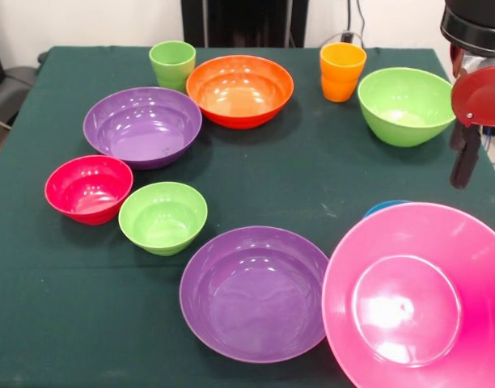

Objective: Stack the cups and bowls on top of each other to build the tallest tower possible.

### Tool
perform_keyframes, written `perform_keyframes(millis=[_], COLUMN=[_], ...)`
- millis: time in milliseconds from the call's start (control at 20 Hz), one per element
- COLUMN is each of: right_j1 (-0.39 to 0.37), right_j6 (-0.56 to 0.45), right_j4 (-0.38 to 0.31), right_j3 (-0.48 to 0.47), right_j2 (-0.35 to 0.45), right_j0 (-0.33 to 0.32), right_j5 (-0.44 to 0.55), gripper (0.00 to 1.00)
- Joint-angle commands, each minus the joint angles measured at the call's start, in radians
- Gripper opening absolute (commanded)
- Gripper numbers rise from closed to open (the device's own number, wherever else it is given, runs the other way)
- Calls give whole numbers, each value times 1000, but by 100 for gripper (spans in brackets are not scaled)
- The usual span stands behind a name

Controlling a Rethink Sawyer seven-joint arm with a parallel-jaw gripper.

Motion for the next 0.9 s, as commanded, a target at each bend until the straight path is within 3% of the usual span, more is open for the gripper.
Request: perform_keyframes(millis=[50,150,400,900], right_j1=[40,77,120,110], right_j6=[-186,-152,-118,-98], right_j4=[-157,-197,-235,-244], right_j3=[93,46,19,-14], right_j2=[156,125,144,192], right_j0=[14,17,2,-21], right_j5=[-104,-82,-104,-64], gripper=[100,100,100,100])
